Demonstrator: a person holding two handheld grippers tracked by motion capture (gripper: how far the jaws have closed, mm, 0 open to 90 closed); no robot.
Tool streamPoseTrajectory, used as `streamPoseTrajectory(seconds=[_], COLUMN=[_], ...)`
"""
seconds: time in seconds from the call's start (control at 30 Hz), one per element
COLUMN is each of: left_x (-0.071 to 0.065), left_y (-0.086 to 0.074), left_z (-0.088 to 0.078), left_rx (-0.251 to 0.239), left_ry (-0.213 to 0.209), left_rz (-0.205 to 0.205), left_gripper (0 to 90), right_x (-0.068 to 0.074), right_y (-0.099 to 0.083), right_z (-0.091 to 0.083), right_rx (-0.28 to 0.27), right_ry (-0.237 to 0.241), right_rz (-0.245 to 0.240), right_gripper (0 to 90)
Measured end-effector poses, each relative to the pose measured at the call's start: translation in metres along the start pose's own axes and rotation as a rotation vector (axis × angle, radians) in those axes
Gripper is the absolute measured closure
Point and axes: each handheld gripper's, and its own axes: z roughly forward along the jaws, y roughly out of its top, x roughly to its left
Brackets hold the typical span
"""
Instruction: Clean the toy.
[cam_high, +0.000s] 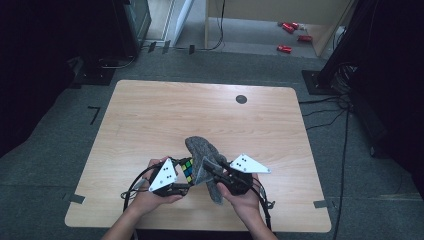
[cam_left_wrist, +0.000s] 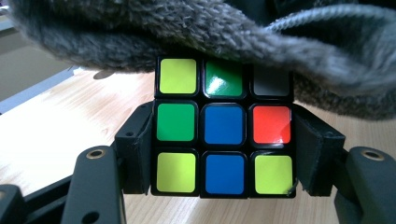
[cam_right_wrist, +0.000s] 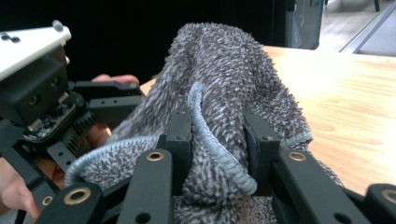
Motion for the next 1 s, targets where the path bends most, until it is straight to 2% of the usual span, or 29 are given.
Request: streamPoseTrajectory(seconds=[0.07, 0.27, 0.33, 0.43, 0.53, 0.6, 0.7, 0.77, 0.83, 0.9, 1.0], left_x=[0.002, 0.004, 0.004, 0.002, -0.001, -0.003, -0.004, -0.003, -0.001, 0.001, 0.002], left_y=[0.0, 0.001, 0.0, -0.002, -0.002, -0.001, 0.002, 0.002, 0.002, 0.001, 0.0], left_z=[-0.001, -0.003, -0.002, 0.0, 0.003, 0.004, 0.002, 0.0, -0.001, -0.002, -0.003], left_rx=[-0.004, -0.022, -0.015, 0.011, 0.02, 0.012, 0.005, -0.005, -0.012, -0.012, -0.024], left_ry=[-0.001, 0.001, 0.004, 0.0, -0.012, -0.023, -0.025, -0.02, -0.011, -0.004, 0.0], left_rz=[-0.012, -0.024, -0.017, -0.002, 0.008, 0.01, 0.02, 0.013, 0.005, -0.001, -0.013], left_gripper=[35.2, 35.2, 35.2, 35.1, 35.2, 35.2, 35.2, 35.2, 35.2, 35.1, 35.2], right_x=[-0.005, -0.025, -0.028, -0.023, -0.011, -0.003, -0.001, -0.006, -0.011, -0.017, -0.028], right_y=[-0.002, -0.01, -0.009, -0.003, 0.004, 0.005, 0.001, -0.002, -0.004, -0.007, -0.013], right_z=[0.001, 0.004, 0.002, -0.003, -0.006, -0.006, -0.001, 0.0, 0.002, 0.004, 0.007], right_rx=[0.009, 0.064, 0.067, 0.028, -0.012, -0.015, 0.008, 0.009, 0.017, 0.042, 0.078], right_ry=[0.003, -0.088, -0.1, -0.078, -0.03, -0.006, 0.004, -0.003, -0.022, -0.05, -0.082], right_rz=[0.02, 0.07, 0.079, 0.075, 0.033, 0.008, 0.007, 0.033, 0.04, 0.043, 0.073], right_gripper=[68.3, 69.3, 69.4, 69.3, 69.1, 69.1, 68.9, 68.9, 69.0, 69.0, 69.0])
